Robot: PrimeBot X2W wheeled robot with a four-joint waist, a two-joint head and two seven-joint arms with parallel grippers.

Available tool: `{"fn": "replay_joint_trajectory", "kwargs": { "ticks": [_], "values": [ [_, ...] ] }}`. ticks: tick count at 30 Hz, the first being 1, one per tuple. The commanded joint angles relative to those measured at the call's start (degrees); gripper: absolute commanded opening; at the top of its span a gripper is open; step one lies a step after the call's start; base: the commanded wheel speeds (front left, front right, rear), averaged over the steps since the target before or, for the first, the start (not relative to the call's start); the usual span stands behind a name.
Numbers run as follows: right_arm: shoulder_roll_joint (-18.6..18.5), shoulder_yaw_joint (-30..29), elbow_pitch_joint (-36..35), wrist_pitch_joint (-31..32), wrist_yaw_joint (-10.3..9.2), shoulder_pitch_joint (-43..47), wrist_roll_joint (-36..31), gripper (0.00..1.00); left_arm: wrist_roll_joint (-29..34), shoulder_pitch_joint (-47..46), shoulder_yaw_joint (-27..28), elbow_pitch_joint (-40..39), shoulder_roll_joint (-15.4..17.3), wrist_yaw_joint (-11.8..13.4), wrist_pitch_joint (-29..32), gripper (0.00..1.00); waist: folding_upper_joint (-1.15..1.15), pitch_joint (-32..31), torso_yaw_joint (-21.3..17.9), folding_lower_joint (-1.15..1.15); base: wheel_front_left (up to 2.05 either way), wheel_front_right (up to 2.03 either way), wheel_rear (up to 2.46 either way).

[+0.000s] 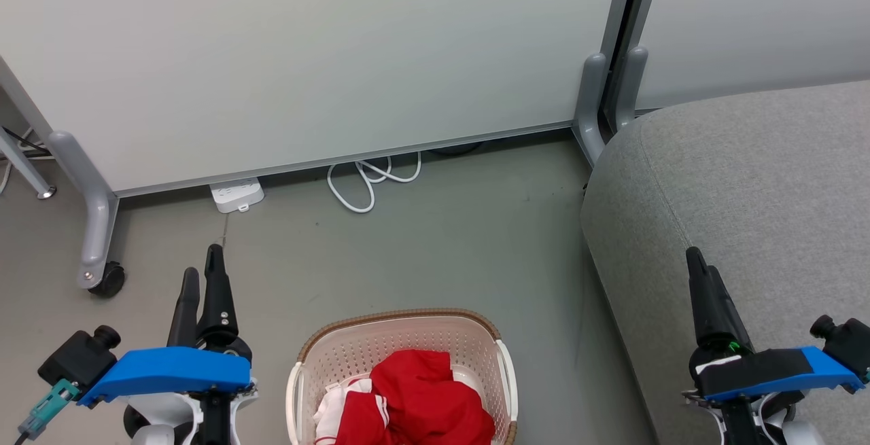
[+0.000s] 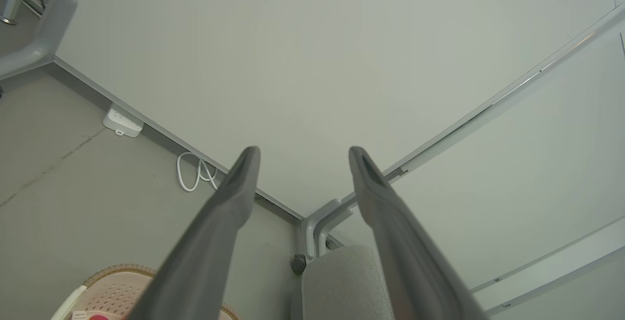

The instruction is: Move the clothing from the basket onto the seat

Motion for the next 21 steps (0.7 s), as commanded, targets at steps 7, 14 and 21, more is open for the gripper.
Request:
{"fn": "replay_joint_trajectory", "kwargs": {
  "ticks": [7,14,21],
  "values": [
    [-0.4,1.1,-1.3,-1.6,0.09,-1.4,-6.2,1.0,7.8,-1.6,-1.6,-1.3,0.5,0.9,-1.5,1.0,0.0,0.0,0.1,0.0,0.0,0.0,0.0],
    [-0.4,1.9,-1.2,-2.7,0.1,-1.4,-11.5,1.0,13.9,-1.7,-2.8,-1.3,0.5,1.5,-2.7,1.0,0.0,-0.1,0.1,0.0,0.0,0.0,0.0],
    [-0.5,2.5,-0.5,-3.9,0.11,-1.6,-16.3,1.0,19.8,-1.8,-3.8,-0.8,0.5,1.8,-3.8,1.0,0.0,-0.1,0.1,0.0,0.0,0.0,0.0]
  ]
}}
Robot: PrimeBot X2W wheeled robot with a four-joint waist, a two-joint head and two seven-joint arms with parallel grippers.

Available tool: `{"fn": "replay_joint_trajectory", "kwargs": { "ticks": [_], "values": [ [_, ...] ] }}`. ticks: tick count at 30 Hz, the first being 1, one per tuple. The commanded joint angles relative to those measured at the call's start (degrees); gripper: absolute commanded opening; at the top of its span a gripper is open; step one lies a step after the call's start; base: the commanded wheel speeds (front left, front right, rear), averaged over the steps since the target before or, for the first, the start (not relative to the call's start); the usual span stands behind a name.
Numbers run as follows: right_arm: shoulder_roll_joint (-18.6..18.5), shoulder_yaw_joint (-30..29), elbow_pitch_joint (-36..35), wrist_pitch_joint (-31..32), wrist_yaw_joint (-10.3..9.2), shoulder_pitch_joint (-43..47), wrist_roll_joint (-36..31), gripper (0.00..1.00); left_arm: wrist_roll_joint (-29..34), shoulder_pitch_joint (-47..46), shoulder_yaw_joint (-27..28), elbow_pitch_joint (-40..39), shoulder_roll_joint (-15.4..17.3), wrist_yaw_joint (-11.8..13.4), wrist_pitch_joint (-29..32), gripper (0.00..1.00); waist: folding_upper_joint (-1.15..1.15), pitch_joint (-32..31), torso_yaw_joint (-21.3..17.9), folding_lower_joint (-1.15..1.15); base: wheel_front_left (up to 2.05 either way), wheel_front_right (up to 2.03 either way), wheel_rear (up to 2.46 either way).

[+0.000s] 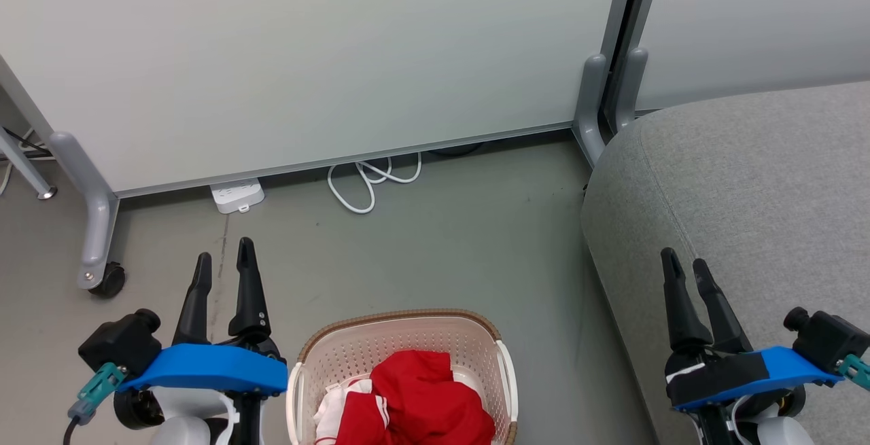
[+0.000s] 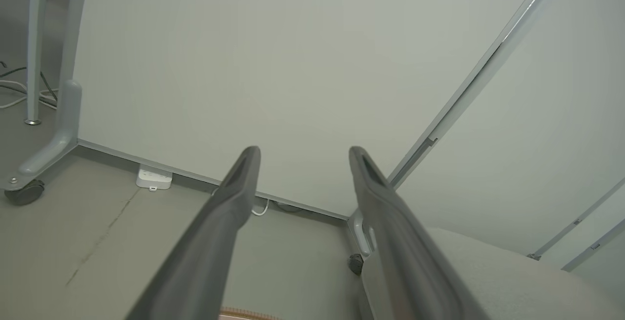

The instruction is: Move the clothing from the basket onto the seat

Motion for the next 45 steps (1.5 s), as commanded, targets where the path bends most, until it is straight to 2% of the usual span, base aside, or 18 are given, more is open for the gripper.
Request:
{"fn": "replay_joint_trajectory", "kwargs": {
  "ticks": [1,21,45],
  "values": [
    [-0.4,0.2,-0.4,-0.5,0.1,-1.5,-1.2,1.0,1.4,-1.4,-0.2,-0.3,0.4,0.1,-0.4,1.0,0.0,0.0,0.0,0.0,0.0,0.0,0.0],
    [-0.5,1.1,1.4,-3.3,0.12,-1.6,-13.5,1.0,14.6,-1.7,-2.5,2.0,0.4,-0.2,-3.3,1.0,0.0,0.0,0.2,0.0,0.0,0.0,0.0],
    [-0.6,2.3,3.4,-6.2,0.15,-2.1,-24.5,1.0,25.6,-2.3,-4.1,4.3,0.4,-0.7,-6.1,1.0,0.0,0.2,0.4,0.0,0.0,0.0,0.0]
  ]
}}
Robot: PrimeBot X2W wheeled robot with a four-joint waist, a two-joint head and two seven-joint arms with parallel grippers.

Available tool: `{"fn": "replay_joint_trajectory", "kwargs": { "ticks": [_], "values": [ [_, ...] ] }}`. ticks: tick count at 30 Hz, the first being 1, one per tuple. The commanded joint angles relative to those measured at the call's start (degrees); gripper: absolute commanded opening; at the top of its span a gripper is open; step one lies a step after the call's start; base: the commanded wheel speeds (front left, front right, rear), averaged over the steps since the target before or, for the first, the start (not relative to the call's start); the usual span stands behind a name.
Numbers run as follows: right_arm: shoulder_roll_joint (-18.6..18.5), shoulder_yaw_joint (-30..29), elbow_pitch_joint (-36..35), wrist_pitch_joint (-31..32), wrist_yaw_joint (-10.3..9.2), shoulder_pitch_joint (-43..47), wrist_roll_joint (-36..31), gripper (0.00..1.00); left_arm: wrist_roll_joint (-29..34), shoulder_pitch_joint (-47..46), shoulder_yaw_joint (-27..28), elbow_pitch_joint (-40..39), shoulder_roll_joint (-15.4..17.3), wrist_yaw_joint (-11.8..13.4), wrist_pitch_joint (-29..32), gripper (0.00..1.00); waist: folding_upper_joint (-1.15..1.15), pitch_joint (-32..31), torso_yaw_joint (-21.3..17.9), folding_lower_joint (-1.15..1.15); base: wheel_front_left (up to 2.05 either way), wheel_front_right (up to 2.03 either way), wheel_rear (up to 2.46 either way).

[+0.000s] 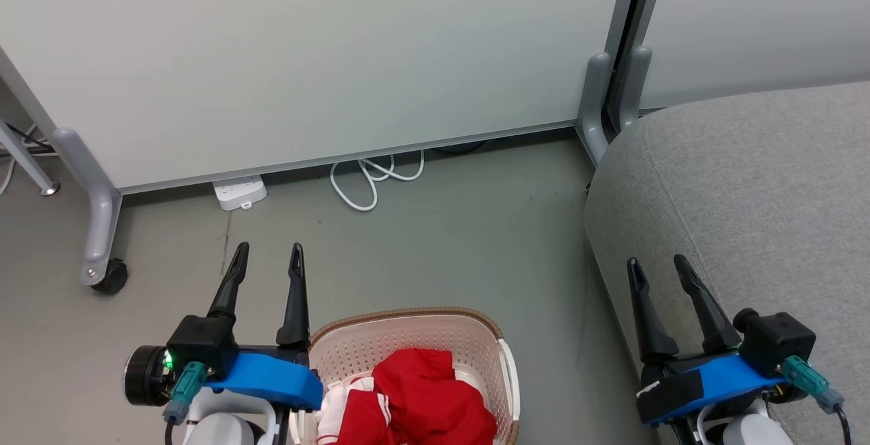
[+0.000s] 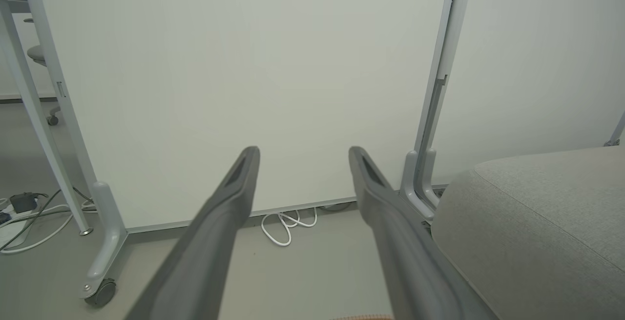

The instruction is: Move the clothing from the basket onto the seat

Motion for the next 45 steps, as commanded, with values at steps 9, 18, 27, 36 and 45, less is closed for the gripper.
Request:
{"fn": "replay_joint_trajectory", "kwargs": {
  "ticks": [9,18,27,36,45],
  "values": [
    [-0.4,0.5,0.7,-1.3,0.13,-0.9,-3.9,1.0,2.9,-1.1,-0.5,1.2,0.2,-0.6,-1.2,1.0,0.0,0.0,0.1,0.0,0.0,0.0,0.0],
    [-0.4,0.4,1.8,-1.8,0.09,-0.9,-6.0,1.0,3.9,-1.1,-0.5,2.5,0.2,-0.9,-1.8,1.0,0.0,0.0,0.1,0.0,0.0,0.0,0.0],
    [-0.4,0.2,2.9,-1.8,0.09,-1.0,-5.7,1.0,2.5,-1.2,-0.5,4.1,0.2,-1.2,-1.8,1.0,0.0,-0.2,0.2,0.0,0.0,0.0,0.0],
    [-0.4,0.2,3.6,-1.8,0.09,-1.1,-5.6,1.0,2.0,-1.3,-0.5,5.1,0.2,-1.3,-1.8,1.0,0.0,-0.4,0.2,0.0,0.0,0.0,0.0],
    [-0.4,0.4,3.9,-1.8,0.09,-1.1,-5.1,1.0,2.2,-1.7,-0.8,5.7,0.2,-1.5,-1.8,1.0,0.0,-0.2,0.0,0.0,0.0,0.0,0.0]
  ]
}}
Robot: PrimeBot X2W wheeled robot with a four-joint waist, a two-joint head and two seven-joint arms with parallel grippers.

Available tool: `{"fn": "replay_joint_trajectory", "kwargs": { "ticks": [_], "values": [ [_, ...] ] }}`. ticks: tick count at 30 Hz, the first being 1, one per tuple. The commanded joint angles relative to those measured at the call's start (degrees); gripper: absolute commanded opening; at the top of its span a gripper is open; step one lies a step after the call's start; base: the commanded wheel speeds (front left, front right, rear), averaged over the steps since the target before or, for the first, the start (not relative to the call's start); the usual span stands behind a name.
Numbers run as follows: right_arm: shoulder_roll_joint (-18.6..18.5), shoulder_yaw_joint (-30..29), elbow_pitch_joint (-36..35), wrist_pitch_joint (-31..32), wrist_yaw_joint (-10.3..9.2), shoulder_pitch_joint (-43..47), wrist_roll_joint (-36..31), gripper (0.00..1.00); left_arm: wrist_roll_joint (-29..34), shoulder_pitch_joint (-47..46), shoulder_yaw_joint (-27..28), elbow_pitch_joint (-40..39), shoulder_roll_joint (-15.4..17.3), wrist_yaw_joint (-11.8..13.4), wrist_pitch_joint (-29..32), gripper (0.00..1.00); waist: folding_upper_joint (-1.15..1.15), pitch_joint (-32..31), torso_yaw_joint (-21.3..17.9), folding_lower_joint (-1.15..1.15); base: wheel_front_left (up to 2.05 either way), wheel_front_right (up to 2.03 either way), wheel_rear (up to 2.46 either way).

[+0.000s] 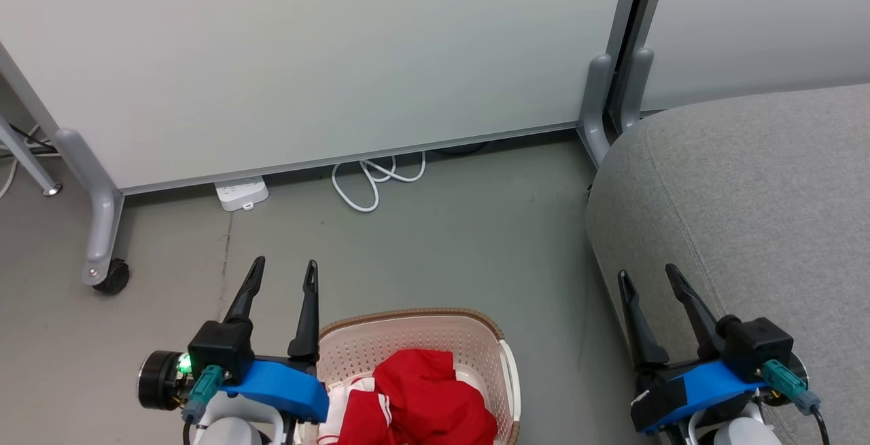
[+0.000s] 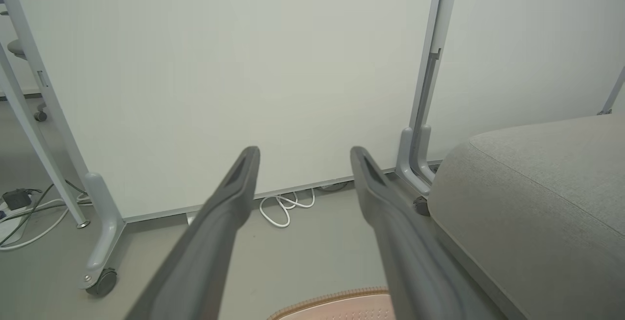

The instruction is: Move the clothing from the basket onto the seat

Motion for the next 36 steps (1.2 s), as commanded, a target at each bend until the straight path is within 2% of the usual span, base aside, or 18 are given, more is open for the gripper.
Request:
{"fn": "replay_joint_trajectory", "kwargs": {
  "ticks": [1,8,17,25,36],
  "values": [
    [-0.3,0.0,0.0,-0.2,0.03,-0.5,0.3,1.0,0.2,-1.1,-0.4,0.3,0.1,-0.3,-0.3,1.0,0.0,0.2,-0.1,0.0,0.0,0.0,0.0],
    [-0.3,0.5,-0.3,-0.2,0.03,-1.6,0.4,1.0,2.1,-4.1,-2.5,4.5,0.6,-1.4,-0.2,1.0,0.0,1.9,-0.8,0.0,0.0,0.0,0.0],
    [-0.3,2.1,-0.7,-0.2,0.03,-4.1,1.0,1.0,3.0,-11.3,-8.2,14.4,4.0,-2.2,-0.2,1.0,0.0,7.0,-3.5,0.0,0.0,0.0,0.0],
    [-0.3,2.9,-1.7,-0.2,0.03,-7.5,1.6,1.0,1.0,-18.9,-17.7,23.7,8.0,-2.1,-0.2,1.0,0.0,13.6,-6.3,0.0,0.0,0.0,0.0],
    [-0.3,4.1,-3.4,-0.2,0.03,-12.6,2.8,1.0,-2.5,-27.8,-34.5,37.4,12.5,-2.1,-0.1,1.0,0.0,22.6,-9.2,0.0,0.0,0.0,0.0]
  ]
}}
